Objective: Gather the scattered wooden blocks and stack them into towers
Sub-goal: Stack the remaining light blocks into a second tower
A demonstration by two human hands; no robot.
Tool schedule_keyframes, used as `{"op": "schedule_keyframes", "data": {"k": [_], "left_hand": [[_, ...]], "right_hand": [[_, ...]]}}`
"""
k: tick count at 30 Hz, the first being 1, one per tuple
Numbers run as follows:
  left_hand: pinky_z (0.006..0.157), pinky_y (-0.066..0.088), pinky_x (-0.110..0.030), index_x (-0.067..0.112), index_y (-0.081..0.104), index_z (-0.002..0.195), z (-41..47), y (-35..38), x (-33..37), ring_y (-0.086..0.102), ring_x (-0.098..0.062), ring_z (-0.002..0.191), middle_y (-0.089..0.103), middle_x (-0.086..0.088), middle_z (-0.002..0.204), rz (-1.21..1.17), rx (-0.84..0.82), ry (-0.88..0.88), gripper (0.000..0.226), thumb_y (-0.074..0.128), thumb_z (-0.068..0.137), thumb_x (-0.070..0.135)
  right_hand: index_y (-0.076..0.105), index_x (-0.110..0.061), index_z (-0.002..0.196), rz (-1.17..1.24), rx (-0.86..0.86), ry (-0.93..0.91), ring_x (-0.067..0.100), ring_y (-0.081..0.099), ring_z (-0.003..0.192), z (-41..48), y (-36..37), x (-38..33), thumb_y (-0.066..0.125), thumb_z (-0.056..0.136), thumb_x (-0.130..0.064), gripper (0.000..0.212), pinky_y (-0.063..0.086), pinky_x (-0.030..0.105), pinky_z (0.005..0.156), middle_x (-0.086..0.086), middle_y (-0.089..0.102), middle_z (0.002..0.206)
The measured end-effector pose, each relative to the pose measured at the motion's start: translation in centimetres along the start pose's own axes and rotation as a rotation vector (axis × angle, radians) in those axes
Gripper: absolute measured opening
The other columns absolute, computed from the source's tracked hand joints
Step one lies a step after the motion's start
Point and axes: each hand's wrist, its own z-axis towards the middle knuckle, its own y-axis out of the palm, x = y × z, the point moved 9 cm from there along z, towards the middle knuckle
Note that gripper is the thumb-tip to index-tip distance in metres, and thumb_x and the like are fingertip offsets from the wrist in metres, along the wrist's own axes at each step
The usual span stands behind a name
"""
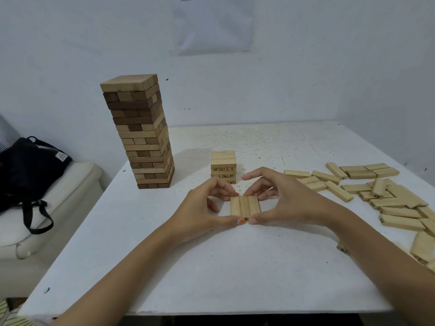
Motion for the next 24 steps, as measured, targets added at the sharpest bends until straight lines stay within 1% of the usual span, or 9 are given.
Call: {"op": "schedule_keyframes", "data": {"k": [3, 6, 8, 12, 16, 21, 24], "left_hand": [[0.070, 0.044, -0.016, 0.021, 0.059, 0.103, 0.00, -0.01, -0.05, 0.061, -0.007, 0.103, 0.068, 0.007, 0.106, -0.011, 0.001, 0.003, 0.050, 0.089, 0.063, 0.020], [0.073, 0.045, -0.018, 0.021, 0.058, 0.104, -0.06, 0.06, -0.14, 0.061, -0.009, 0.102, 0.069, 0.008, 0.106, -0.020, -0.008, 0.008, 0.053, 0.090, 0.062, 0.020], [0.076, 0.047, -0.021, 0.023, 0.058, 0.106, -0.06, 0.15, -0.22, 0.060, -0.011, 0.102, 0.068, 0.008, 0.107, -0.026, -0.017, 0.007, 0.054, 0.089, 0.063, 0.022], [0.082, 0.050, -0.028, 0.029, 0.056, 0.104, -0.07, 0.11, -0.62, 0.058, -0.012, 0.101, 0.062, 0.012, 0.107, 0.001, -0.016, -0.020, 0.053, 0.087, 0.061, 0.033], [0.081, 0.049, -0.027, 0.026, 0.056, 0.103, -0.08, 0.13, -0.41, 0.057, -0.011, 0.100, 0.062, 0.009, 0.105, -0.001, -0.017, -0.009, 0.050, 0.088, 0.065, 0.025], [0.079, 0.049, -0.025, 0.023, 0.057, 0.103, -0.10, 0.06, -0.24, 0.057, -0.008, 0.098, 0.063, 0.009, 0.102, -0.004, -0.014, -0.002, 0.049, 0.088, 0.065, 0.023], [0.079, 0.049, -0.023, 0.022, 0.057, 0.103, -0.09, 0.12, -0.20, 0.057, -0.009, 0.098, 0.063, 0.008, 0.102, 0.003, -0.015, 0.004, 0.049, 0.088, 0.065, 0.023]], "right_hand": [[0.048, -0.047, 0.121, -0.010, 0.005, -0.009, 0.003, 0.062, 0.105, 0.05, 0.08, -0.08, 0.090, 0.055, -0.036, 0.079, 0.051, 0.033, 0.096, -0.018, 0.067, 0.105], [0.047, -0.052, 0.119, -0.017, 0.018, -0.018, 0.003, 0.062, 0.105, 0.07, 0.17, -0.10, 0.085, 0.051, -0.046, 0.078, 0.051, 0.035, 0.096, -0.019, 0.067, 0.105], [0.047, -0.053, 0.118, -0.016, 0.022, -0.021, 0.003, 0.062, 0.105, 0.09, 0.21, -0.09, 0.082, 0.050, -0.049, 0.077, 0.051, 0.035, 0.096, -0.019, 0.066, 0.105], [0.049, -0.052, 0.117, -0.011, 0.030, -0.029, 0.003, 0.062, 0.105, 0.19, 0.25, 0.01, 0.082, 0.051, -0.048, 0.075, 0.051, 0.034, 0.096, -0.018, 0.066, 0.105], [0.049, -0.050, 0.118, 0.001, 0.033, -0.035, 0.003, 0.062, 0.105, 0.20, 0.21, 0.06, 0.083, 0.052, -0.045, 0.074, 0.051, 0.033, 0.096, -0.018, 0.066, 0.105], [0.049, -0.050, 0.118, 0.010, 0.030, -0.029, 0.003, 0.062, 0.105, 0.11, 0.22, -0.07, 0.083, 0.052, -0.045, 0.074, 0.052, 0.034, 0.095, -0.018, 0.066, 0.105], [0.049, -0.048, 0.119, 0.012, 0.024, -0.026, 0.003, 0.062, 0.104, 0.11, 0.19, -0.15, 0.086, 0.056, -0.037, 0.074, 0.051, 0.033, 0.096, -0.017, 0.066, 0.106]]}}
